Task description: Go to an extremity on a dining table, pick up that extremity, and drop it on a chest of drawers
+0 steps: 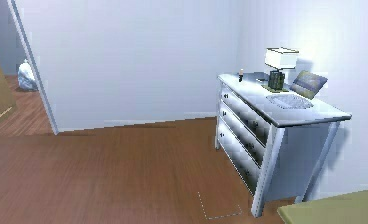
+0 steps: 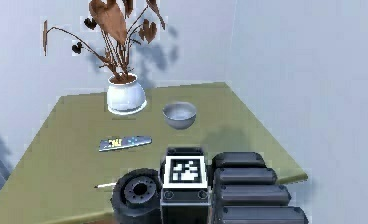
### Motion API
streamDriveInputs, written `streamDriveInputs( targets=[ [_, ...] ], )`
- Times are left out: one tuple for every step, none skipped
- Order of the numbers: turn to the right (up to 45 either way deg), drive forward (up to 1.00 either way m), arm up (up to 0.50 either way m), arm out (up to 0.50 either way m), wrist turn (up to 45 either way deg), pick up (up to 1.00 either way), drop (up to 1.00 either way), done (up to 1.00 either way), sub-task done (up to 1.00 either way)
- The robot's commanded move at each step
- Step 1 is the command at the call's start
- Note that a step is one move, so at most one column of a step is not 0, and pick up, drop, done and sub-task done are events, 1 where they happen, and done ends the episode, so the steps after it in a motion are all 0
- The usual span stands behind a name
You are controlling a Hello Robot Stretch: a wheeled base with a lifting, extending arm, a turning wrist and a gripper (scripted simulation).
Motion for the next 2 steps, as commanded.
streamDriveInputs(
  targets=[
    [-45.0,0.0,0.0,0.0,0.0,0.0,0.0,0.0,0.0],
    [-45.0,0.0,0.0,0.0,0.0,0.0,0.0,0.0,0.0]
  ],
)
